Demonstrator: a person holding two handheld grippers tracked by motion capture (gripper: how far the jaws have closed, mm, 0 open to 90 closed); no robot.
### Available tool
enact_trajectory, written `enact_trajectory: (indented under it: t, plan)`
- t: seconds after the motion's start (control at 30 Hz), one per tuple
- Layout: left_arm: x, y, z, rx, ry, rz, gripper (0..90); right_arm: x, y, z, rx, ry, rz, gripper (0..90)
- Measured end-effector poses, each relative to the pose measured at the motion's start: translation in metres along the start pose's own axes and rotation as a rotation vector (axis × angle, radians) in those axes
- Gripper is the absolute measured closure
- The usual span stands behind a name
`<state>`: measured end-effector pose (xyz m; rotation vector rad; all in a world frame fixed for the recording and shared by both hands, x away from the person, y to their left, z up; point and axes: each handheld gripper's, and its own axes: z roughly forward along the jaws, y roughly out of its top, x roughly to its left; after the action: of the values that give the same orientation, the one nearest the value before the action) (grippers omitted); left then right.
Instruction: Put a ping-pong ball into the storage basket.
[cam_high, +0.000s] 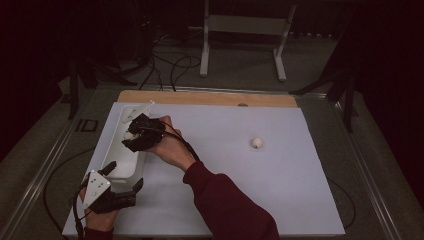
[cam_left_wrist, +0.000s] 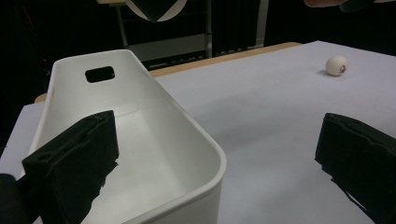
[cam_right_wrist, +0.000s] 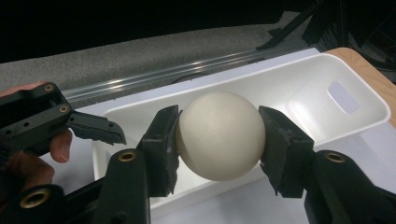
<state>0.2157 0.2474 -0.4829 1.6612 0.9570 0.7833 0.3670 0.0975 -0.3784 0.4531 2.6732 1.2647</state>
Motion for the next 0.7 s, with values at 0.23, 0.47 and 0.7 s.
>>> enact_trajectory:
  t: [0.23,0.47,0.7]
  plan:
    - [0.000,0.000,0.000,0.000,-0.002,-0.001,0.2,0.006,0.002,0.004,0.005,0.014,-0.017,49.8]
    - [0.000,0.000,-0.001,-0.003,-0.001,-0.002,0.2,0.008,0.004,0.008,0.004,0.033,-0.014,49.7]
    - [0.001,0.000,-0.001,-0.005,-0.001,-0.006,0.2,0.010,0.004,0.011,0.004,0.042,-0.013,49.7]
